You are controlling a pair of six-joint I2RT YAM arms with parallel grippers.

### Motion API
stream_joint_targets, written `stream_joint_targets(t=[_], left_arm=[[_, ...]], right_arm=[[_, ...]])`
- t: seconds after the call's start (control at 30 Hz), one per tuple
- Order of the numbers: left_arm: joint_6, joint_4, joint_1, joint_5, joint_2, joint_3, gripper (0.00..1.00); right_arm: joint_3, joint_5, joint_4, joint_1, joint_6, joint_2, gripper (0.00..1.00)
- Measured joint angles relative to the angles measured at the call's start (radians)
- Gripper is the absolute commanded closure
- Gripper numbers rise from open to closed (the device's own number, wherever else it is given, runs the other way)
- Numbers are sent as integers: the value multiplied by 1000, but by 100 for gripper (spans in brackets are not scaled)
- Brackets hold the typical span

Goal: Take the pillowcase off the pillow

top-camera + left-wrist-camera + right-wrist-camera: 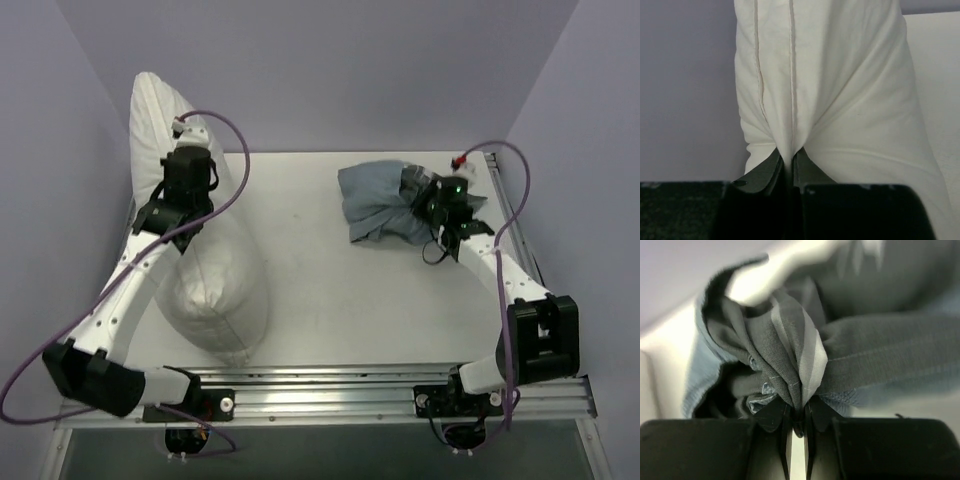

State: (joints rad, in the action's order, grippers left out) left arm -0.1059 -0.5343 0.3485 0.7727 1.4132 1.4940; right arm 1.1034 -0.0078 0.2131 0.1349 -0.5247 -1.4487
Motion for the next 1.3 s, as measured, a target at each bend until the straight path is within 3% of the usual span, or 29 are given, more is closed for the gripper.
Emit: stream_joint_targets(t=[0.1, 0.13, 0.2, 0.3, 0.33, 0.43, 0.5, 0.53, 0.7, 0.93, 1.3], left_arm=[[86, -16, -1, -15, -149, -105, 72], [109, -27, -2, -21, -195, -133, 54], [149, -54, -2, -27, -285, -181, 40], [197, -107, -2, -30, -388, -210, 25], [208, -125, -3, -31, -414, -211, 21], [230, -185, -3, -35, -471, -198, 8], [237, -235, -4, -42, -487, -159, 0], [238, -251, -4, -45, -491, -131, 5], [250, -316, -4, -81, -516, 40, 6], [252, -391, -4, -148, -571, 246, 6], [223, -446, -4, -183, -687, 430, 6]], right_arm=[[-231, 3, -42, 23, -78, 42, 91], [-300, 0, -55, 30, -99, 56, 83], [-410, -14, -102, 35, -129, 91, 75], [-514, -32, -170, 35, -156, 186, 47], [-529, -42, -201, 35, -160, 237, 33], [-500, -50, -270, 35, -143, 372, 13], [-419, -43, -344, 35, -122, 438, 7], [-362, -32, -373, 35, -108, 461, 3], [-43, 61, -479, 36, -35, 531, 0], [271, 239, -630, 36, 84, 579, 0], [459, 414, -650, 66, 331, 744, 0]])
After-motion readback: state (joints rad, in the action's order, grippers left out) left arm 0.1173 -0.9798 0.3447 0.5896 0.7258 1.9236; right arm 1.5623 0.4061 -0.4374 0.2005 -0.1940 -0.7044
